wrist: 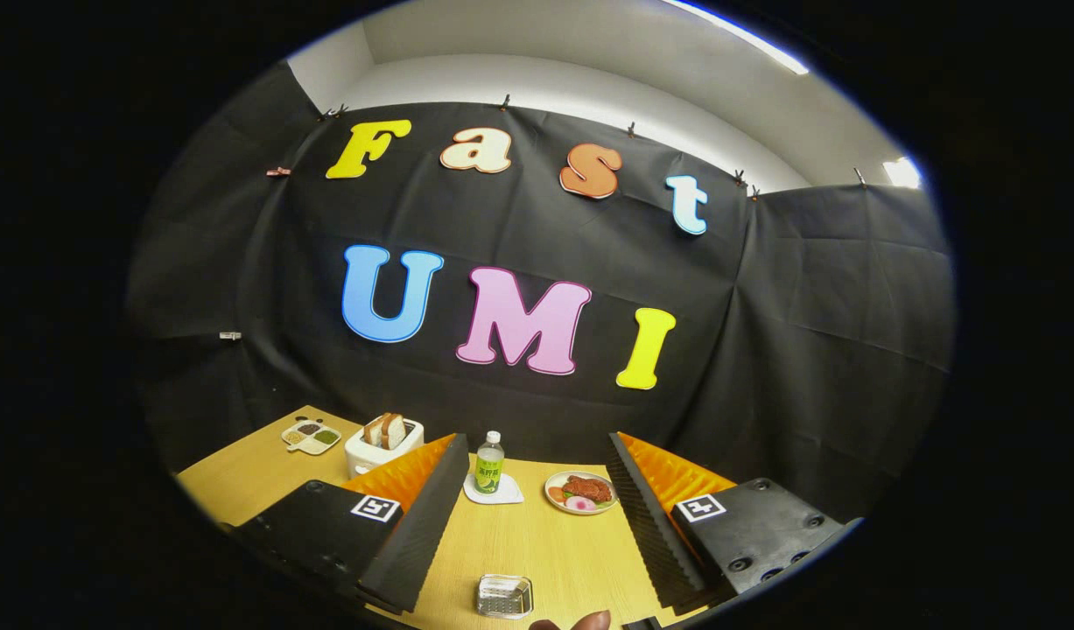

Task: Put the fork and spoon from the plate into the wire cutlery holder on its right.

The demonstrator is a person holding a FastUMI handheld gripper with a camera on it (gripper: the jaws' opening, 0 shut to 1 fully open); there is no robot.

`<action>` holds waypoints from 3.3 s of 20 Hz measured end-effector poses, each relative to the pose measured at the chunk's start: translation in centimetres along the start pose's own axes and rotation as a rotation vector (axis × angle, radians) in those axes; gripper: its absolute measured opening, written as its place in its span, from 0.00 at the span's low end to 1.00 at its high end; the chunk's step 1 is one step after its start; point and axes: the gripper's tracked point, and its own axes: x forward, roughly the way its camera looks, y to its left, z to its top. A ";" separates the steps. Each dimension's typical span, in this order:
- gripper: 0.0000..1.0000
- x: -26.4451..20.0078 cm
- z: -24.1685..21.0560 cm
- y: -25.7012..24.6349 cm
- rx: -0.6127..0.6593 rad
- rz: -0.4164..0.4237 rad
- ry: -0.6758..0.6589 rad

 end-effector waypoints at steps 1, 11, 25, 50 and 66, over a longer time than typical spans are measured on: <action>0.98 0.0 -0.2 0.3 -0.002 0.008 0.009; 0.98 0.7 -4.3 8.3 0.004 0.220 0.195; 0.95 -2.1 -19.1 23.1 0.089 0.571 0.775; 0.25 -3.1 -38.2 29.5 0.026 0.445 1.284; 0.12 -3.2 -25.7 21.4 0.252 0.630 1.136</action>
